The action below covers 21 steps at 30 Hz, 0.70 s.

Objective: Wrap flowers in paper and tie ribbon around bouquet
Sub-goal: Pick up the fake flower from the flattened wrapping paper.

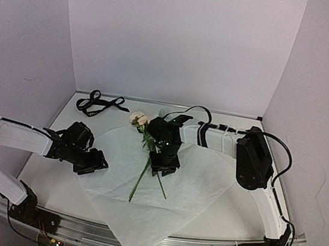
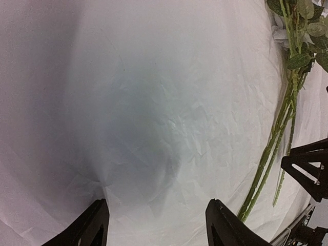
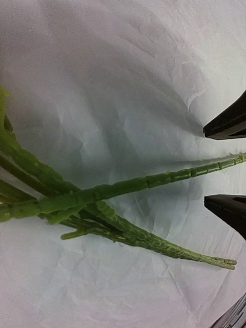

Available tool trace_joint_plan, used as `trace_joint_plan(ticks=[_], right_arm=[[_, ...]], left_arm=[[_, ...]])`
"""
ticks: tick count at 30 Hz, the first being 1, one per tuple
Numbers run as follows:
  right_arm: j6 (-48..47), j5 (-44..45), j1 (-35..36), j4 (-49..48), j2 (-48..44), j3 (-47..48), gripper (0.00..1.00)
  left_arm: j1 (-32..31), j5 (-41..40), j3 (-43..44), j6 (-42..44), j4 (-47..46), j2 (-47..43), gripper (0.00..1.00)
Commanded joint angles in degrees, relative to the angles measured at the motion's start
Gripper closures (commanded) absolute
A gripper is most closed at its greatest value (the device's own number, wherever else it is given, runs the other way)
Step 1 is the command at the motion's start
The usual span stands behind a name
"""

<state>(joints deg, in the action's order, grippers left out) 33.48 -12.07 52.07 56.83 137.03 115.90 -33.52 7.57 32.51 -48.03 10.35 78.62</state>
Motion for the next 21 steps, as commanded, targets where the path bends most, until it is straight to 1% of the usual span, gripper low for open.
trace_joint_plan(ticks=[1, 3, 8, 10, 21], right_arm=[[1.03, 0.42, 0.29, 0.72, 2.02, 2.48, 0.67], [0.92, 0.39, 0.29, 0.66, 2.04, 2.50, 0.73], [-0.65, 0.28, 0.24, 0.68, 0.09, 2.76, 0.94], [-1.61, -0.17, 0.26, 0.66, -0.78, 3.12, 1.00], [-6.29, -5.60, 0.27, 0.59, -3.64, 6.87, 1.00]], left_arm=[[0.18, 0.31, 0.10, -0.39, -1.87, 0.40, 0.33], [0.17, 0.26, 0.17, -0.40, -1.77, 0.60, 0.33], [0.14, 0.25, 0.18, -0.76, -1.76, 0.95, 0.34], [0.15, 0.29, 0.21, -0.90, -1.75, 1.16, 0.34], [0.18, 0.80, -0.09, -1.25, -2.60, 2.73, 0.35]])
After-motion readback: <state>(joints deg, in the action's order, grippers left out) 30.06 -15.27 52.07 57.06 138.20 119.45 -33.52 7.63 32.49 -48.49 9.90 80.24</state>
